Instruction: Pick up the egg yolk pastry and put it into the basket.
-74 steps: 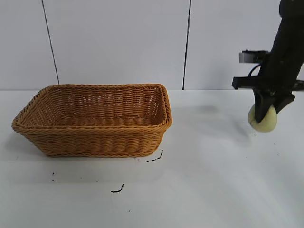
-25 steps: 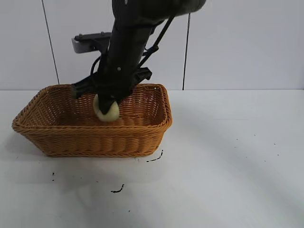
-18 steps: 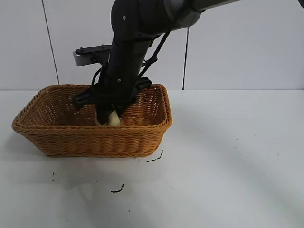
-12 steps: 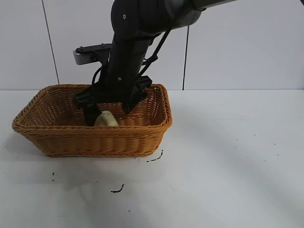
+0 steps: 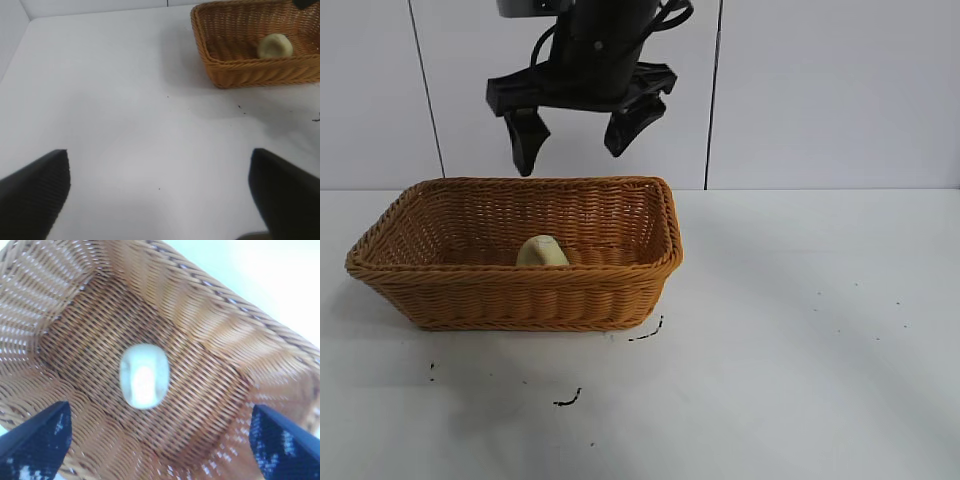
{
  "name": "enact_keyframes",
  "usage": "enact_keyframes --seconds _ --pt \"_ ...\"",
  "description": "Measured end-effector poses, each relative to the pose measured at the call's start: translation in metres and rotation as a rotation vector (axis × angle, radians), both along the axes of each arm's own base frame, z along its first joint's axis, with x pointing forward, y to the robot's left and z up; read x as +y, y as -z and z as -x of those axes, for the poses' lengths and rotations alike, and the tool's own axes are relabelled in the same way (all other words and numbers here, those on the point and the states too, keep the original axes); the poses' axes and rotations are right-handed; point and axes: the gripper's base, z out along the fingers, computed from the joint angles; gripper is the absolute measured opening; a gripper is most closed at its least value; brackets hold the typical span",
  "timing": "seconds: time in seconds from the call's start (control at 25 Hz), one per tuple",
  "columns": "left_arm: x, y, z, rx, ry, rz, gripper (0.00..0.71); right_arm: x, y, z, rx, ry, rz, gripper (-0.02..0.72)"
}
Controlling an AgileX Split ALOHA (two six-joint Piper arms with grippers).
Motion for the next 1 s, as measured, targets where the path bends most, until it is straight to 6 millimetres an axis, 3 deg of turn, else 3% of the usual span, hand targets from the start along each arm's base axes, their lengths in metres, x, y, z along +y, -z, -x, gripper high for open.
enact_keyframes --seconds 0.32,0.6,0.84,1.0 --pt "0.000 0.000 0.000 0.000 0.000 0.000 0.697 -0.069 -0.009 -0.034 0.042 0.161 0.048 0.695" --pt "0.000 0.000 0.000 0.000 0.000 0.000 0.697 -0.173 -0.008 -0.067 0.065 0.380 0.114 0.695" --pt "0.000 0.000 0.000 0.000 0.000 0.000 0.697 -0.247 -0.006 -0.074 0.137 0.543 0.094 0.695" --pt "0.000 0.000 0.000 0.000 0.000 0.000 0.697 -0.271 -0.005 -0.073 0.166 0.596 0.071 0.695"
